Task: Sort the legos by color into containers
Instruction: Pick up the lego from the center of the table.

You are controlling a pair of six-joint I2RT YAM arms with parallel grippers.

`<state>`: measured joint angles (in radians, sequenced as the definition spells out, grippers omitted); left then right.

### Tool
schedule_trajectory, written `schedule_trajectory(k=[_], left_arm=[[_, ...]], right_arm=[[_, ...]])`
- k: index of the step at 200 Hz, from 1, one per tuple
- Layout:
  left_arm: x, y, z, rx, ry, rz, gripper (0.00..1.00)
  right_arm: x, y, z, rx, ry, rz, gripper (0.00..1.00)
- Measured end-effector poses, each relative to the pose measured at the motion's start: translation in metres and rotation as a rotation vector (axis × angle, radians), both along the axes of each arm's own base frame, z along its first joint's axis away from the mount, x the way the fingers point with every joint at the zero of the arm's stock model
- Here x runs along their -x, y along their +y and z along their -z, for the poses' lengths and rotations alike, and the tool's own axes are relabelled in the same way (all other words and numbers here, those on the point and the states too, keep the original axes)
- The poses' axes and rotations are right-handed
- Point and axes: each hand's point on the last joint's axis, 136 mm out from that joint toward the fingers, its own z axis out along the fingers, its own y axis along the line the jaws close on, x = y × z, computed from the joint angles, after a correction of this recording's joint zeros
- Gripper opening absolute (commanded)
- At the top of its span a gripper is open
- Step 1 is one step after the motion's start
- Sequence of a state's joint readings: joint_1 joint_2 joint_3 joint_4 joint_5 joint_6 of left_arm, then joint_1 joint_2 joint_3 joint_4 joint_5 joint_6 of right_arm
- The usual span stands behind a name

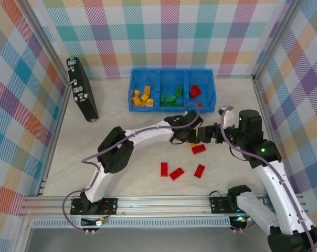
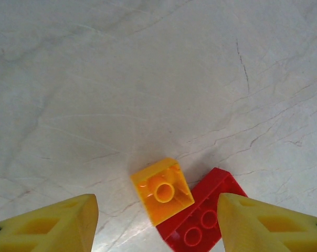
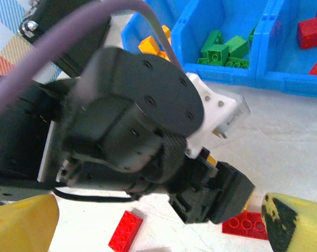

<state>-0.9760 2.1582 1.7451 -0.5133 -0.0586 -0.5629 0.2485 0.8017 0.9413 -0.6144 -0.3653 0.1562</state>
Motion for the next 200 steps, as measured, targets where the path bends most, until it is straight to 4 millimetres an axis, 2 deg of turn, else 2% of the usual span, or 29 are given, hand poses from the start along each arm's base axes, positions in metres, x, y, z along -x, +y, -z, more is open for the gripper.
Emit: schedule_trajectory(k=[26,69,152,176,200], left_arm=[[0.002,-0.004,0.014,-0.012,0.001,-0.035,0.66],[-0.004,0.004,0.041,-0.067,0.004,-0.098,0.66],[-0.010,-0.006,0.046,-0.046,-0.006,-0.137,0.65],[-0.010,-0.009,0.047,-0.041,-0.006,-0.140,0.61],[-0.010,-0.012,0.047,-0.033,-0.005,-0.143,0.51]], right_arm=[[0.005,0.001,-0.004,-0.005,-0.021,-0.014,0.99],[0.011,0.001,-0.001,-0.010,-0.026,-0.025,0.99],[0.014,0.001,-0.003,-0.016,-0.036,-0.031,0.99],[0.014,0.001,-0.003,-0.016,-0.036,-0.031,0.99],[0.014,0.001,-0.003,-0.015,-0.036,-0.030,0.99]])
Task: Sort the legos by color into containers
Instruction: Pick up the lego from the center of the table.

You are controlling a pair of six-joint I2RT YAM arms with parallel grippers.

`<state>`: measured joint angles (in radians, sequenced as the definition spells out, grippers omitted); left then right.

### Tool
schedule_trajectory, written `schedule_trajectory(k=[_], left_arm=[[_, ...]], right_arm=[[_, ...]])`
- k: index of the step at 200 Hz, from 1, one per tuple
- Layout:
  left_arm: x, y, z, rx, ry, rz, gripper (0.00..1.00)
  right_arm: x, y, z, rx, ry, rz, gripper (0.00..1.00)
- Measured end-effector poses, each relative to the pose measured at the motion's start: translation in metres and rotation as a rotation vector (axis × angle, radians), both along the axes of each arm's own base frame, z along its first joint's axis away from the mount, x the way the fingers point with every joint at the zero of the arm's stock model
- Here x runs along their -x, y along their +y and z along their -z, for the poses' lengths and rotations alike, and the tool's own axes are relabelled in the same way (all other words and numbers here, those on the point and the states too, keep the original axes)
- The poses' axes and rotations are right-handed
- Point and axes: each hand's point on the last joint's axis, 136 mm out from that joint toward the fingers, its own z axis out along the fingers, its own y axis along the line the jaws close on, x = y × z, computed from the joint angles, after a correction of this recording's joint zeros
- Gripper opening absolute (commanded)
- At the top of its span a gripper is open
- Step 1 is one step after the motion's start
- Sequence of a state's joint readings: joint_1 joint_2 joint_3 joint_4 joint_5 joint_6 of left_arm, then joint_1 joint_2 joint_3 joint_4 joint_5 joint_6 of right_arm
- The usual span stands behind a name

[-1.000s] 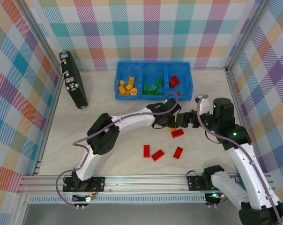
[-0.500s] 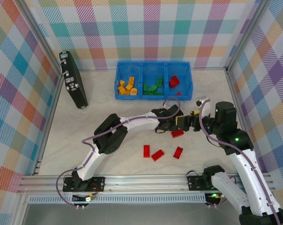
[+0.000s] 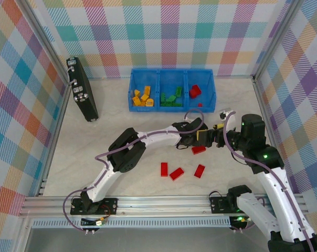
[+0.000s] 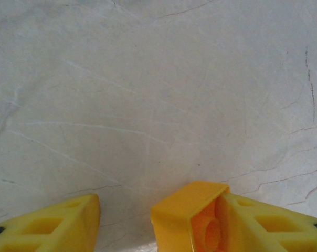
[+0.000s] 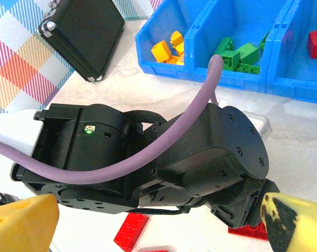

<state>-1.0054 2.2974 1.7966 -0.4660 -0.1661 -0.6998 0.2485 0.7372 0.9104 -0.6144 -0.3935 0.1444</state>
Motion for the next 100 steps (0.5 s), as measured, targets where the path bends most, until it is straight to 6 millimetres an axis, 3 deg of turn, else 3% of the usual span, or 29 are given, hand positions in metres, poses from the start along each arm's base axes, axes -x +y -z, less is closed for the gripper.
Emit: schedule_trajectory(k=[44,100], left_arm=[[0.0021,-0.0032,0.0004,0.013,0.008,-0.002,0.38],[0.0037,-0.0004,-0.0002,0.019,-0.003,-0.003,0.27]], right_arm=[[-0.0015,-0.0018,0.0006,0.007,-0.002,0.012,0.99],[-0.0032,-0.0039,0.0013,0.014,-0.003,0.026,0.99]])
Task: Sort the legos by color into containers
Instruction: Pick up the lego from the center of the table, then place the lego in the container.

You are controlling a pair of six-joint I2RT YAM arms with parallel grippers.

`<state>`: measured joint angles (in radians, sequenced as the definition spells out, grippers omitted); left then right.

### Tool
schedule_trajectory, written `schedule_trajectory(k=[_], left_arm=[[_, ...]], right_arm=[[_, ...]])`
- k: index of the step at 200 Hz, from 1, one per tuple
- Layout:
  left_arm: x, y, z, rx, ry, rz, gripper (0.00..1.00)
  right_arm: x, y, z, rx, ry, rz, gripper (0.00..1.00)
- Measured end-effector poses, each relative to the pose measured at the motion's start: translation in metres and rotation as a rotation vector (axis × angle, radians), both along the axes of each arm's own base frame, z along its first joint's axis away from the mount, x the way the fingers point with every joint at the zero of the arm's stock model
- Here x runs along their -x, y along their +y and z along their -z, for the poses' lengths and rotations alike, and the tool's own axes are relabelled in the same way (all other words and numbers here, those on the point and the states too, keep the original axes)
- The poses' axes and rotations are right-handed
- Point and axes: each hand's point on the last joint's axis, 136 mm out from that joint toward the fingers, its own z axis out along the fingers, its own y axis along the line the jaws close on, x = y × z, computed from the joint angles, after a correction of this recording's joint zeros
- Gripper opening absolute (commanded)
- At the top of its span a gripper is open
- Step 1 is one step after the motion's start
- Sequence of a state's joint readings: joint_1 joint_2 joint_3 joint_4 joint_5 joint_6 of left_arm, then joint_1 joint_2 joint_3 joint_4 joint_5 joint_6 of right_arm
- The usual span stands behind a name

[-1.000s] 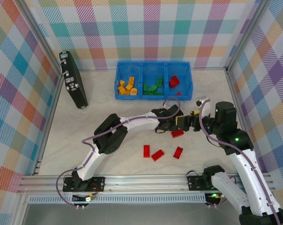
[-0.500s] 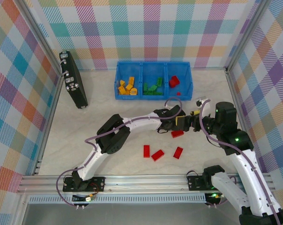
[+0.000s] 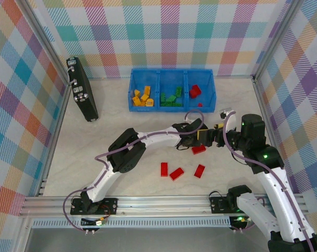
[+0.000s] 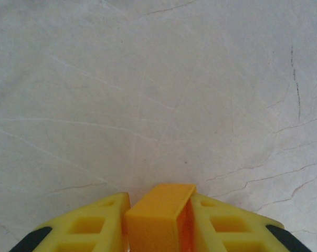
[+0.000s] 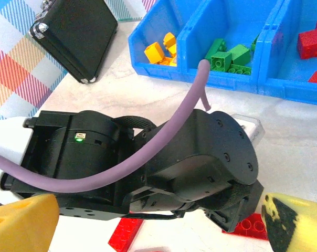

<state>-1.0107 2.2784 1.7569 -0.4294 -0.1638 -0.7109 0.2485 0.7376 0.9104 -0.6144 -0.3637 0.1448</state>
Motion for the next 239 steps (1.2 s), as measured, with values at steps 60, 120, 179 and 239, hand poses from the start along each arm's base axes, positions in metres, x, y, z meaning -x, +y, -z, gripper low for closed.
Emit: schedule_trajectory(k=[60,120,179,239], left_arm=[[-0.009,0.089,-0.043,-0.125,-0.063,-0.056,0.26],[-0.115,0.200,-0.196,-0.087,-0.386,-0.246,0.26],[-0.200,0.269,-0.205,-0.155,-0.473,-0.338,0.27],[-0.262,0.285,-0.127,-0.161,-0.378,-0.343,0.35]], right_arm=[[-0.001,-0.001,0.003,0.005,0.006,0.007,0.99],[-0.020,-0.010,0.037,0.073,0.132,0.091,0.99],[-0.036,-0.024,0.071,0.078,0.307,0.254,1.00],[-0.031,-0.038,0.140,0.043,0.578,0.464,0.96]])
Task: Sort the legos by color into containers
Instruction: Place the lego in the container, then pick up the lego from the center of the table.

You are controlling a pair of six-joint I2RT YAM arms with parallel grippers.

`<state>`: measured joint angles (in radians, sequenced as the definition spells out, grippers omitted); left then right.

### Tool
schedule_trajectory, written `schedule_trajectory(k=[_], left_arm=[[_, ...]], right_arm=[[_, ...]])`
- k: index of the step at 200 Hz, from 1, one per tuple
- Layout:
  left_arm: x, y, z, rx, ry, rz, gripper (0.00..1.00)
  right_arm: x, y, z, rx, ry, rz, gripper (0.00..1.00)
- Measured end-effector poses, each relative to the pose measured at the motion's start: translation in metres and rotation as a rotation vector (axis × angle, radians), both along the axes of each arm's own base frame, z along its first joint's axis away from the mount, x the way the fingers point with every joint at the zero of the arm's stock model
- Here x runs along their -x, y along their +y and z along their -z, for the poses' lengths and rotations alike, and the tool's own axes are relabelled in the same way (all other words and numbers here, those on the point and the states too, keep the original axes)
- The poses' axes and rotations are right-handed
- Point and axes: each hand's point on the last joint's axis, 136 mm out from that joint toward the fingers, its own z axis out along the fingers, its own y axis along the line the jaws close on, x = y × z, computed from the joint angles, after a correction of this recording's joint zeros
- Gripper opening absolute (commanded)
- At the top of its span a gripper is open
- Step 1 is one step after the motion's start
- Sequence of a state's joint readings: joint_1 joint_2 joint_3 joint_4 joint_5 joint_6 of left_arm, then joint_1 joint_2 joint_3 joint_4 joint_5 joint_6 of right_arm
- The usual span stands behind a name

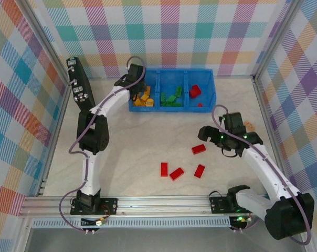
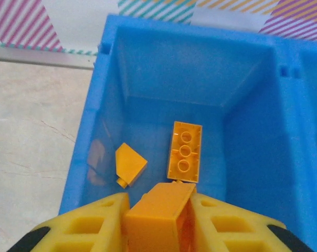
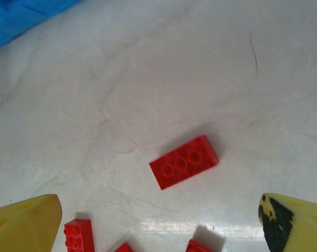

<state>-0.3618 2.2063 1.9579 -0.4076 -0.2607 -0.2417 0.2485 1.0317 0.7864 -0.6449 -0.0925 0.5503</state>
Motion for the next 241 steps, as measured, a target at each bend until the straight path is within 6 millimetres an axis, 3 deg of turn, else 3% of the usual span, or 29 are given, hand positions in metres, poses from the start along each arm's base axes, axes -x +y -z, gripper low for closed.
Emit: schedule_trajectory(k=[25,42,98,130,151,179,193,206,223,241], left_arm=[[-0.009,0.004,0.024,0.024,0.038,-0.005,0.44],[-0.016,0.001,0.027,0.052,0.033,0.002,0.53],[-0.026,-0.009,0.015,0.099,-0.006,0.038,0.60],[-0.017,-0.015,0.003,0.128,-0.008,0.087,0.61],[0.001,-0.013,-0.038,0.133,-0.052,0.121,0.62],[0.044,0.001,-0.139,0.151,-0.211,0.155,0.63],[0.077,0.013,-0.195,0.165,-0.314,0.163,0.63],[0.108,0.025,-0.233,0.168,-0.394,0.165,0.65],[0.150,0.041,-0.263,0.166,-0.464,0.161,0.66],[0.185,0.054,-0.276,0.161,-0.496,0.162,0.67]], right_arm=[[0.013,-0.003,0.027,-0.035,0.095,0.089,0.95],[0.018,-0.004,0.037,-0.057,0.133,0.140,0.95],[0.014,-0.001,0.048,-0.121,0.173,0.231,0.95],[0.009,0.001,0.058,-0.129,0.203,0.250,0.95],[0.006,0.002,0.063,-0.128,0.215,0.256,0.95],[0.002,0.003,0.074,-0.123,0.243,0.264,0.95],[0.002,0.003,0.084,-0.110,0.271,0.268,0.95],[0.002,0.003,0.091,-0.100,0.293,0.270,0.95],[0.000,0.003,0.096,-0.086,0.310,0.272,0.95],[-0.006,0.006,0.097,-0.074,0.313,0.268,0.95]])
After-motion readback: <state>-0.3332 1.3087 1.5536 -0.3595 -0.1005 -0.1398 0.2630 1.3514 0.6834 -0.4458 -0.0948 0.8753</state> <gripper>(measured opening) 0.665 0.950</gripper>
